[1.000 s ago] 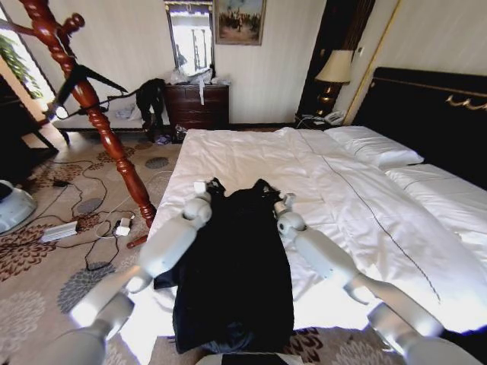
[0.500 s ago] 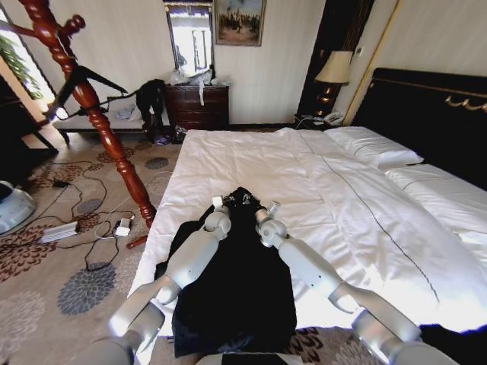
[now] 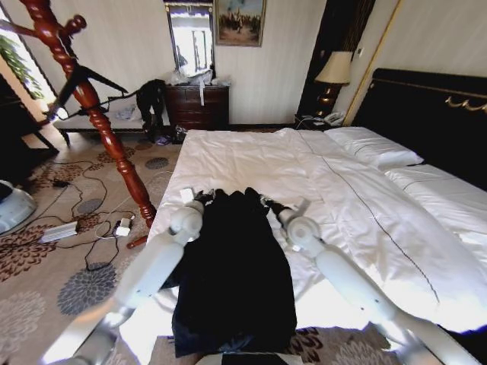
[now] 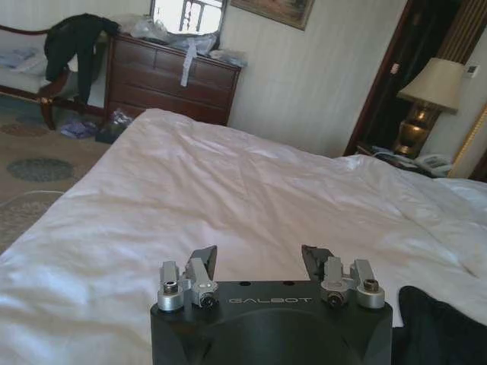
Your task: Pick up the clothes from the bed and hang them on the clothes hanger.
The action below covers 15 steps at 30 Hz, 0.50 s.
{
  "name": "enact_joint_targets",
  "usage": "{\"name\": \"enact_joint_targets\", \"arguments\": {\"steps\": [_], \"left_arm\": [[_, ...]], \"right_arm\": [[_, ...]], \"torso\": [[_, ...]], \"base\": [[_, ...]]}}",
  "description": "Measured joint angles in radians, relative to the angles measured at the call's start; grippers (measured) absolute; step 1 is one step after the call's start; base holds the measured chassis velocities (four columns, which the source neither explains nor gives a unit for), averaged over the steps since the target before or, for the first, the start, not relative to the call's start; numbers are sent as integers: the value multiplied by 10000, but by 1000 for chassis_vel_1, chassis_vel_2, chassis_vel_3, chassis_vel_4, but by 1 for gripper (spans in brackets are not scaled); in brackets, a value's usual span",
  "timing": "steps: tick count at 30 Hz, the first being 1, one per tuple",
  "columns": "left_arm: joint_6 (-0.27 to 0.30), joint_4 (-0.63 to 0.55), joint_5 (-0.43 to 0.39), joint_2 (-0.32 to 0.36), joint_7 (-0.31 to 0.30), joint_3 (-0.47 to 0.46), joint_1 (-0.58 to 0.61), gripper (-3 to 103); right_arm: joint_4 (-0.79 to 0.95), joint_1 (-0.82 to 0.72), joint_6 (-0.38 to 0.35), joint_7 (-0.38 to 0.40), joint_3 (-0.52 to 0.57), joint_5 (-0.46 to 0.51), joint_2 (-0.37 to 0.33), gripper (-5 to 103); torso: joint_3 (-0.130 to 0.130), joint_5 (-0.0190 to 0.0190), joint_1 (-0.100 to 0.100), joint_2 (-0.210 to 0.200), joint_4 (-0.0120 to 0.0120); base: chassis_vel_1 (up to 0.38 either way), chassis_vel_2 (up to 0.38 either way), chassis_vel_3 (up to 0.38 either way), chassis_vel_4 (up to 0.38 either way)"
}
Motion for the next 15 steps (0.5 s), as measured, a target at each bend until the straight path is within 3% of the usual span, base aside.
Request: {"name": "enact_joint_targets", "arguments": {"steps": [2, 4, 7, 9, 12, 13, 14, 15], "left_arm": [[180, -407, -624, 81, -91, -279, 98, 75], [163, -510, -689, 81, -138, -386, 131, 81], [369, -1318, -489, 406, -270, -418, 768, 96], [540, -1654, -274, 646, -469, -300, 1208, 98], [766, -2585, 1012, 1357, -827, -265, 3484, 100], [645, -2808, 1519, 1408, -719, -427, 4278, 100], [645, -2808, 1519, 1408, -719, -427, 4278, 100], [192, -3146, 2341, 1313, -426, -718, 5264, 100]], "right_arm": [[601, -334, 203, -283, 470, 338, -145, 68], [842, -520, 325, -419, 616, 339, -231, 73], [2064, -1712, 412, -257, 941, -569, -750, 90], [2529, -2226, 296, -156, 1040, -911, -998, 95], [3865, -4105, 12, 194, 1270, -1279, -1513, 100], [4055, -4602, -48, 220, 1263, -1395, -1556, 100], [4055, -4602, -48, 220, 1263, -1395, -1556, 100], [4190, -5269, -87, 221, 1105, -1790, -1559, 100]], "torso": [[-1, -2, 0, 0, 3], [-1, -3, -1, 1, 2], [1, 4, 5, -1, -1], [0, 3, 4, 0, -4], [-2, -4, -2, 1, 2], [-1, -7, -3, 1, 10], [-1, -7, -3, 1, 10], [-3, -4, -3, 2, 9]], "base": [[0, 0, 0, 0], [0, 0, 0, 0], [0, 0, 0, 0], [0, 0, 0, 0], [0, 0, 0, 0], [0, 0, 0, 0], [0, 0, 0, 0], [0, 0, 0, 0]]}}
